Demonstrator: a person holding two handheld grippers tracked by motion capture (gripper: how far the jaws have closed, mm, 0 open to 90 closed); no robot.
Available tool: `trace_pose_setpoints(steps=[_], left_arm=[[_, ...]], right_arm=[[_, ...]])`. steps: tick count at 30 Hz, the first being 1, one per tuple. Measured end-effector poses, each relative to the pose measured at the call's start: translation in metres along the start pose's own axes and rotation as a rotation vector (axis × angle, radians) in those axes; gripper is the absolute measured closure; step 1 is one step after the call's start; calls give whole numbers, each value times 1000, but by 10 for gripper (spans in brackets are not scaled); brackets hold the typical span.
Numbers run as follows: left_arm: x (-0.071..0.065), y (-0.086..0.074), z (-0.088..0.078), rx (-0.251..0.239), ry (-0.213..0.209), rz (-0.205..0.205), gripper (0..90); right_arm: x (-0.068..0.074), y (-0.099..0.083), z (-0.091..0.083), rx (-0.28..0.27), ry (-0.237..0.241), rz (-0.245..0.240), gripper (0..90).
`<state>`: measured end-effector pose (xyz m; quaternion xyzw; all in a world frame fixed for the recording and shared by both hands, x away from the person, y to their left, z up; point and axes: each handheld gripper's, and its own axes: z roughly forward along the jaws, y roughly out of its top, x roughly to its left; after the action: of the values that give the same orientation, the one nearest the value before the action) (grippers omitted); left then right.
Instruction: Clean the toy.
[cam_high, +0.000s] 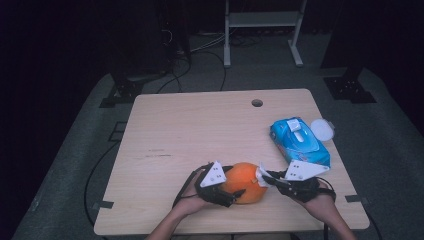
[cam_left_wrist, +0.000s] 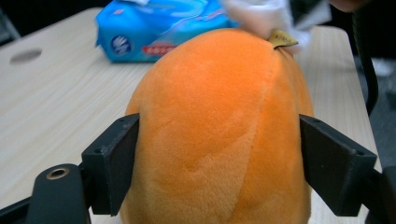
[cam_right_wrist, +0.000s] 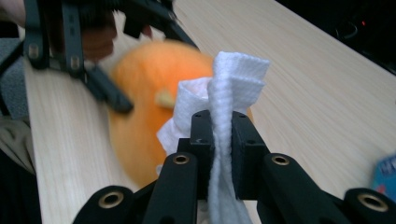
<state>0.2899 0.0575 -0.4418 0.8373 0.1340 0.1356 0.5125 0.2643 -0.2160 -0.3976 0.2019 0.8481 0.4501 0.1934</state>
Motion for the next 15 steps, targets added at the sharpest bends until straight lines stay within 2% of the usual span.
trace_pose_setpoints(steps=[1,4,5,10,12,14,15], left_arm=[[-8,2,3,12,12,49,191],[-8,2,1,21,10,56,181],[-5,1,-1,14,-1,38,139],[11,-3,-4,6,-49,-92,84],[8,-3,-2,3,-40,-77,158],[1,3,-2,-6,-14,-18,216],[1,3,-2,-6,-14,-18,228]], right_arm=[[3,4,3,-7,4,-14,800],[9,11,9,-16,21,-40,800],[10,12,10,-11,29,-52,800],[5,4,7,4,18,-34,800],[2,2,4,9,16,-18,800],[5,10,1,-14,21,-39,800],[5,10,1,-14,21,-39,800]])
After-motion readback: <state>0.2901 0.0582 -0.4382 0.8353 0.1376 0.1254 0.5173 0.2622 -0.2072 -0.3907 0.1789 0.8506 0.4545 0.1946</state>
